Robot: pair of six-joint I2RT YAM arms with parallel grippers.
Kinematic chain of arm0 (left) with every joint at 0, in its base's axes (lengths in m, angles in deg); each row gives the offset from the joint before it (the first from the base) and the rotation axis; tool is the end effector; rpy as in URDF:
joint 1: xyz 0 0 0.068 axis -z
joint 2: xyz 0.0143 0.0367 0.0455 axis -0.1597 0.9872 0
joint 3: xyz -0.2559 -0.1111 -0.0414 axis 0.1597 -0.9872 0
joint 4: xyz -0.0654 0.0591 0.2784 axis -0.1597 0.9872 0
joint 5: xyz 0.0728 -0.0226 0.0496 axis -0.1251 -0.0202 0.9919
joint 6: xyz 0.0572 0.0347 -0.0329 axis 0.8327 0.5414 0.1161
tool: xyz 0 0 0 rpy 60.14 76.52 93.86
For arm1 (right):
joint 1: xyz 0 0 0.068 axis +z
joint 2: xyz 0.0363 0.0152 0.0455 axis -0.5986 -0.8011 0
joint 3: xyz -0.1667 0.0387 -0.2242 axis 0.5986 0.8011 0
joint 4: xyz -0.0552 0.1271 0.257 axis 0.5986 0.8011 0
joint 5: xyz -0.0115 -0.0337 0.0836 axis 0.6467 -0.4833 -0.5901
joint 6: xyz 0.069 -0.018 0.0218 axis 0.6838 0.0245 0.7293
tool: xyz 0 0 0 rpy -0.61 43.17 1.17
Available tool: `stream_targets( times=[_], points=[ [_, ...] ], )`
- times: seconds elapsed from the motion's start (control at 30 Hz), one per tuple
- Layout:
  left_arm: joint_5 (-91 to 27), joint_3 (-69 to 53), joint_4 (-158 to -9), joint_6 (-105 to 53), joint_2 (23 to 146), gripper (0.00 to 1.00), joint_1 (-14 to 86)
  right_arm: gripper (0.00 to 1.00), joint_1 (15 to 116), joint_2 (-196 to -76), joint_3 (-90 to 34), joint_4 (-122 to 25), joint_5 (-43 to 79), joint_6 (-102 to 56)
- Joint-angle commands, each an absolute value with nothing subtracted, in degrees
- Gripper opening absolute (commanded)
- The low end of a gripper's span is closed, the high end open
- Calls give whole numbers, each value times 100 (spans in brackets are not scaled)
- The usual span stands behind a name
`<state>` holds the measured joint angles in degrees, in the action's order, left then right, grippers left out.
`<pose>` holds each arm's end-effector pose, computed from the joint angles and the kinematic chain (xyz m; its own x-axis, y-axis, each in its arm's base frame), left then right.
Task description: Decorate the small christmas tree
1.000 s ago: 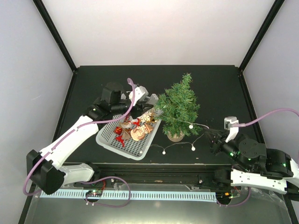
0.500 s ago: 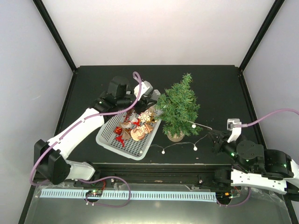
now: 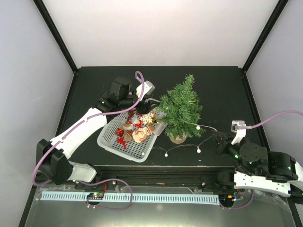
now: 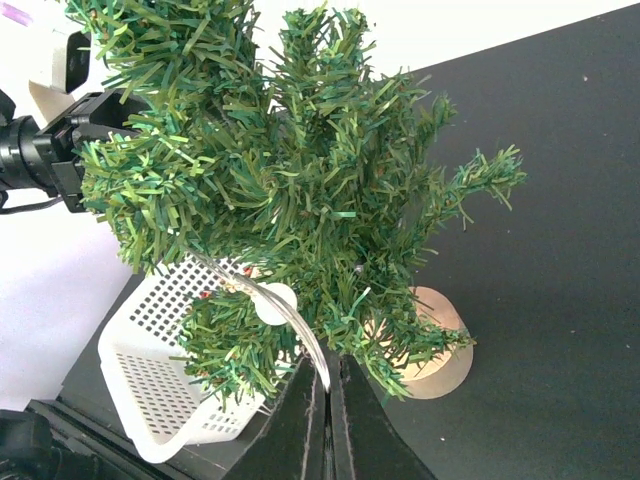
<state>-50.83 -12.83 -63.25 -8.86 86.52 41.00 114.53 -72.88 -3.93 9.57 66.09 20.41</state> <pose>0.2905 -0.2138 0.3275 -0.3255 0.3081 -0.8939 0.8462 0.5167 -0.1300 0.0540 0.0564 0.3511 -0.5293 0.3067 -0.7911 -0.3263 0.7871 0.5234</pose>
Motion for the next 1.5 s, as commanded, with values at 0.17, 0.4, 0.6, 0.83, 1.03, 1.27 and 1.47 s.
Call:
stream_targets(
  times=[0.17,0.4,0.6,0.83,1.03,1.27,1.47],
  points=[
    [-4710,-1068,-6214,-786,8538,65,4060,1,11481,-7241,-488,1139,7212,2340],
    [-4354,-1077,-5969,-430,8030,69,3986,1,11479,-7614,-878,1987,8006,3034],
    [-4345,-1141,-5743,-225,7667,76,3975,1,11478,-7968,-958,2209,8093,3211],
    [-4442,-1165,-5472,-34,7463,83,3972,13,11472,-8380,-906,2591,8305,3779],
    [-4409,-1102,-5169,197,7156,88,3973,8,11470,-8745,-995,3166,8587,4401],
    [-4306,-1173,-4502,663,6972,90,3977,35,11468,-9020,-941,3179,8588,4380],
    [-3237,-1345,-4066,956,7356,88,3844,46,11471,-8849,-934,2708,8482,3860]
  ],
)
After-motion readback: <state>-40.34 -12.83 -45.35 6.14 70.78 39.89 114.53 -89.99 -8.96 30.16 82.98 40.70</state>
